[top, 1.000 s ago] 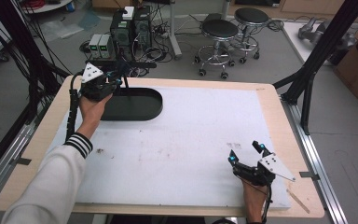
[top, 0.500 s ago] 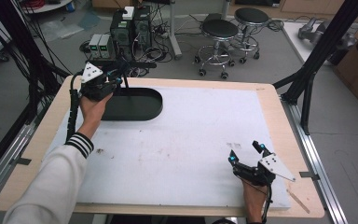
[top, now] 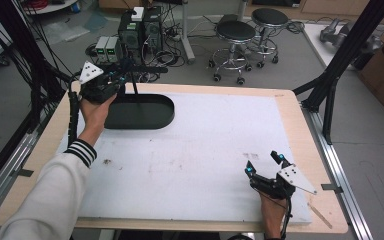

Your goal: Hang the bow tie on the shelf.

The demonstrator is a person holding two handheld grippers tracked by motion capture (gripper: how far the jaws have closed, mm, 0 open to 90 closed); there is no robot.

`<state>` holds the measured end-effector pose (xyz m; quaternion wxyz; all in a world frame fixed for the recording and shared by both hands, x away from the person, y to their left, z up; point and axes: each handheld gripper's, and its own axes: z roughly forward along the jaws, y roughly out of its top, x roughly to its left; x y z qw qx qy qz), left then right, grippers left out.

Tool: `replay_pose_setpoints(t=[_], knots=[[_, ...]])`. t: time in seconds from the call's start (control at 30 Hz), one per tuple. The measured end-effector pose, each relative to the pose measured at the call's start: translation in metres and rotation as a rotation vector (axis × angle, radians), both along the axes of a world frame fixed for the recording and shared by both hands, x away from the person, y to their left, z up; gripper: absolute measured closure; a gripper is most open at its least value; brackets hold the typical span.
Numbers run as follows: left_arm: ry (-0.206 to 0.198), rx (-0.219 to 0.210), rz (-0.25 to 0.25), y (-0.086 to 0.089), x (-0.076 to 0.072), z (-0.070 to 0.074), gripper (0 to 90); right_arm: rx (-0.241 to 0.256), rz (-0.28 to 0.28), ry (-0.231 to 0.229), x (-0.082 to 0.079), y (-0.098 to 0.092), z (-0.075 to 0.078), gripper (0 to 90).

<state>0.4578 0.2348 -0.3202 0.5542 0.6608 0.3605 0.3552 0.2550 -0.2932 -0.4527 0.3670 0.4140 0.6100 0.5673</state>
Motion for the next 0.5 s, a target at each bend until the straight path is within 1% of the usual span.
replay_pose_setpoints(t=[0.17,0.23,0.3,0.5], knots=[[0.007,0.007,-0.006,-0.006,0.004,0.000,75.6,0.003,0.000,0.000,0.000,0.000,0.000,6.9],[0.014,-0.001,-0.006,-0.008,0.006,-0.003,75.6,0.003,0.000,0.000,0.000,0.000,0.000,6.9],[0.026,0.007,-0.011,-0.009,0.008,-0.005,75.6,0.005,0.001,0.000,0.000,0.000,0.000,6.9],[0.040,0.010,-0.009,-0.013,0.013,-0.012,75.6,0.005,0.001,-0.001,0.000,0.000,0.000,6.9]])
